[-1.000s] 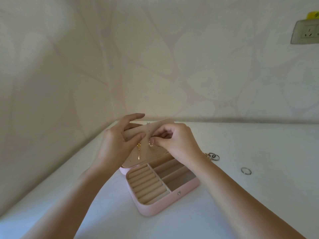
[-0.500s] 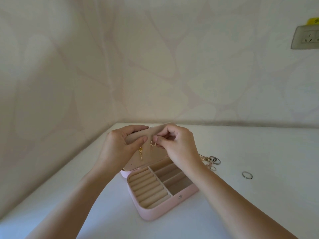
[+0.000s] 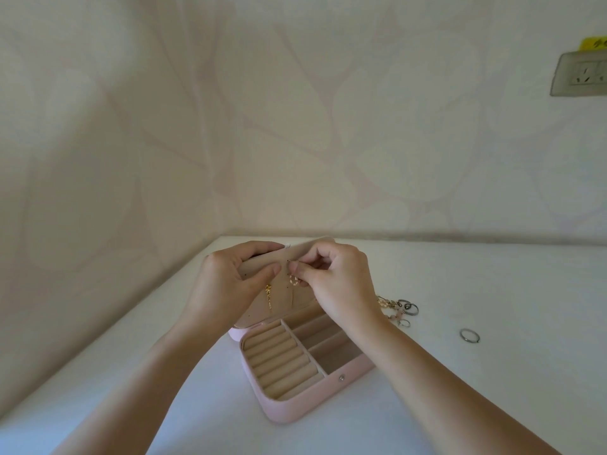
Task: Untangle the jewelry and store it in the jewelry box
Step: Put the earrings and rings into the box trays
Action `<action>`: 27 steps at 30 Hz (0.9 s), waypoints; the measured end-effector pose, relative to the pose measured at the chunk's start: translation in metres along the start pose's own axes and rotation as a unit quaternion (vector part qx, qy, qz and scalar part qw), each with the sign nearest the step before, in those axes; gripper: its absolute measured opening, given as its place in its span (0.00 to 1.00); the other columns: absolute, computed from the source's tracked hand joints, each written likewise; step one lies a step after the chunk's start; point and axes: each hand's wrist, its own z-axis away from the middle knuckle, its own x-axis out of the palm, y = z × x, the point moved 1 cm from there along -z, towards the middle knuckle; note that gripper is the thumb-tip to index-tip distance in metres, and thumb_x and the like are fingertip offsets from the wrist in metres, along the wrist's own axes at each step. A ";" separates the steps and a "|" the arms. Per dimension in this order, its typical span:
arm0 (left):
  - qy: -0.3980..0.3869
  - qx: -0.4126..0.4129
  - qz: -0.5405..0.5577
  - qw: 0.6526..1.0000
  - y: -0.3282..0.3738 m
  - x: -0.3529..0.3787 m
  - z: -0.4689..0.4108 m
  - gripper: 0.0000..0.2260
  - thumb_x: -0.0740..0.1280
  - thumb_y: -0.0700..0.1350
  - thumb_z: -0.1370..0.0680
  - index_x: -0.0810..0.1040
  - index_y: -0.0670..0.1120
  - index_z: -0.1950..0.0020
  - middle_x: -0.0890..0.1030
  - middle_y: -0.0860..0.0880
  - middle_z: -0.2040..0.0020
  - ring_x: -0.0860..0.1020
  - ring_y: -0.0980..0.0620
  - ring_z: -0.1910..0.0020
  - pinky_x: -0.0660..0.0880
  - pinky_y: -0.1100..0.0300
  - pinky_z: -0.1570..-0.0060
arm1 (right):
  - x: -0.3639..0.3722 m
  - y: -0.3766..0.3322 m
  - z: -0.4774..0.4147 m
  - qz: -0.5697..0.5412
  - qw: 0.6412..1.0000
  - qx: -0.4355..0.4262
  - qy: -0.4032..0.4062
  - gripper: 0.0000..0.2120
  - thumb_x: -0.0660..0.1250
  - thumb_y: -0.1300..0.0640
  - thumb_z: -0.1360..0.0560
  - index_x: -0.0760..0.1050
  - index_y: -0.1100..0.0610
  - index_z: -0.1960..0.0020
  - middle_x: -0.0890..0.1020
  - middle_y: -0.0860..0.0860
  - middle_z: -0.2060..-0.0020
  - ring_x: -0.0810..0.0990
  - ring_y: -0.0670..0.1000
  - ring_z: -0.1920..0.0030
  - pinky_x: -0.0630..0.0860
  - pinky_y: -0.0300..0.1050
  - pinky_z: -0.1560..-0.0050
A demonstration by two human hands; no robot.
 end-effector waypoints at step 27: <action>-0.136 -0.017 -0.231 0.963 0.024 0.005 -0.046 0.03 0.73 0.49 0.30 0.82 0.52 0.62 0.78 0.51 0.70 0.73 0.53 0.68 0.67 0.59 0.66 | -0.056 0.004 -0.031 0.086 0.990 -0.090 -0.065 0.04 0.76 0.59 0.33 0.81 0.55 0.62 0.80 0.46 0.70 0.75 0.41 0.70 0.70 0.31 0.67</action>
